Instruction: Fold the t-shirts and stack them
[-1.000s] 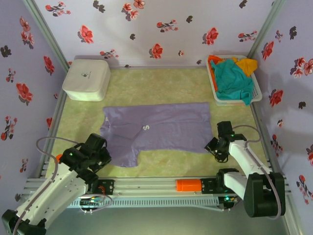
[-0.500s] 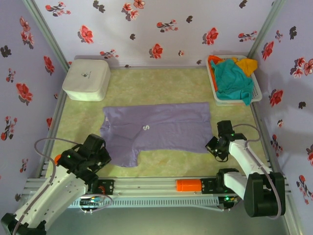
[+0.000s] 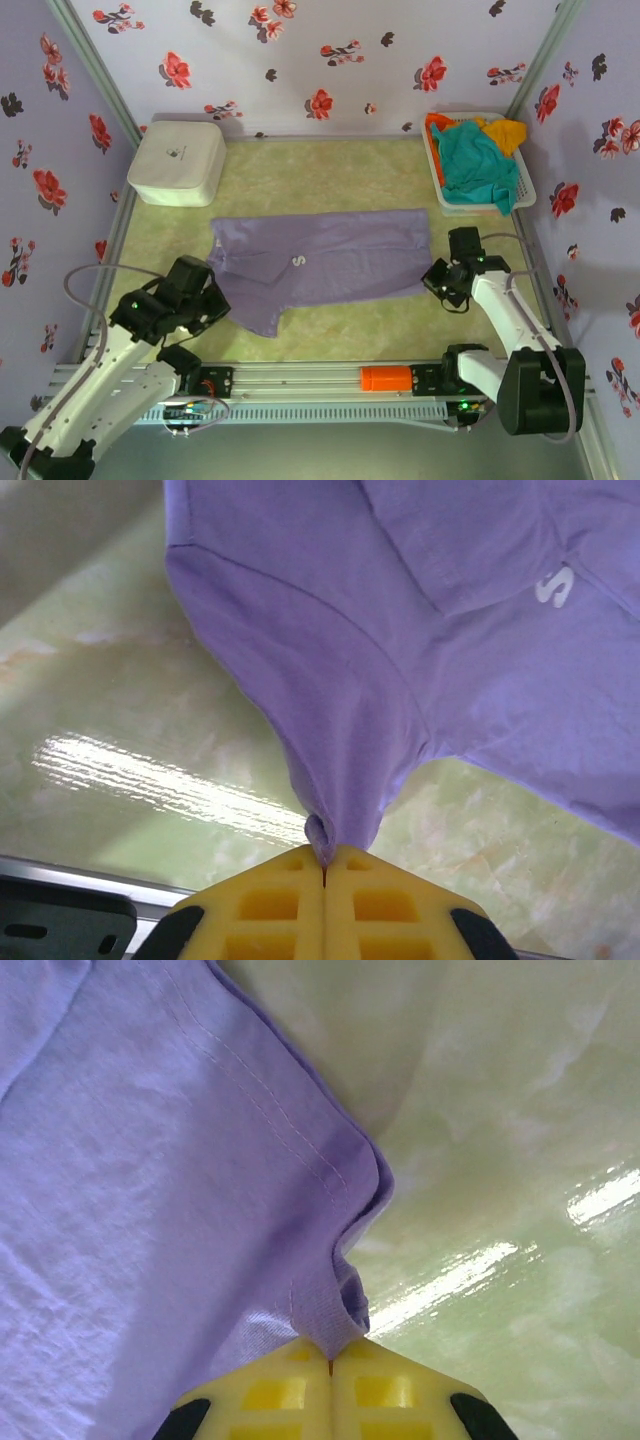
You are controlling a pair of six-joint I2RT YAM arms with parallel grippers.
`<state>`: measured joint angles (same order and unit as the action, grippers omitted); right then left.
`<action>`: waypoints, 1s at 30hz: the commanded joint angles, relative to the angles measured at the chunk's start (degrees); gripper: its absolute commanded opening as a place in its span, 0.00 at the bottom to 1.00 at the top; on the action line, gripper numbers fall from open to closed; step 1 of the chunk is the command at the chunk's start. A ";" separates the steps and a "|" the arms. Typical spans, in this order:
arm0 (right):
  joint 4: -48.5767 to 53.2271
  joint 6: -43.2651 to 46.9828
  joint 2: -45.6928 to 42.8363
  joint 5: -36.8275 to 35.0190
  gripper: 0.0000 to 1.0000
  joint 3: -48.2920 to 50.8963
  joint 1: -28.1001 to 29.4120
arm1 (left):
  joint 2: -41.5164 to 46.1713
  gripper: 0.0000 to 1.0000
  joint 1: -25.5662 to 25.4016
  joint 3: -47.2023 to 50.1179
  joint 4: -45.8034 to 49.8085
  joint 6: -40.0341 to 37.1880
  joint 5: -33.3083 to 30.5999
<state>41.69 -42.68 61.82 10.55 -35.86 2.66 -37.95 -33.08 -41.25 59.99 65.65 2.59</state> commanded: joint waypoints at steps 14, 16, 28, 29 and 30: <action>-3.25 4.25 16.73 2.37 0.00 -12.37 -2.34 | -16.81 0.00 13.82 -16.22 -5.16 -17.06 2.11; -3.70 4.55 18.37 1.94 0.00 -13.88 -2.65 | -19.30 0.00 15.23 -17.65 -6.36 -18.39 2.99; -4.96 7.22 29.52 1.32 0.00 -22.27 -3.16 | -30.41 0.00 17.69 -23.17 -10.98 -22.88 3.74; -4.95 7.23 30.14 1.32 0.00 -22.76 -3.18 | -30.92 0.00 17.90 -23.25 -11.18 -23.02 3.91; -4.95 7.24 30.57 1.30 0.00 -23.06 -3.25 | -31.36 0.00 18.06 -23.26 -11.34 -23.21 4.00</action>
<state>36.88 -36.84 91.09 12.51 -56.82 -0.01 -68.40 -15.81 -62.81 49.93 44.73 5.76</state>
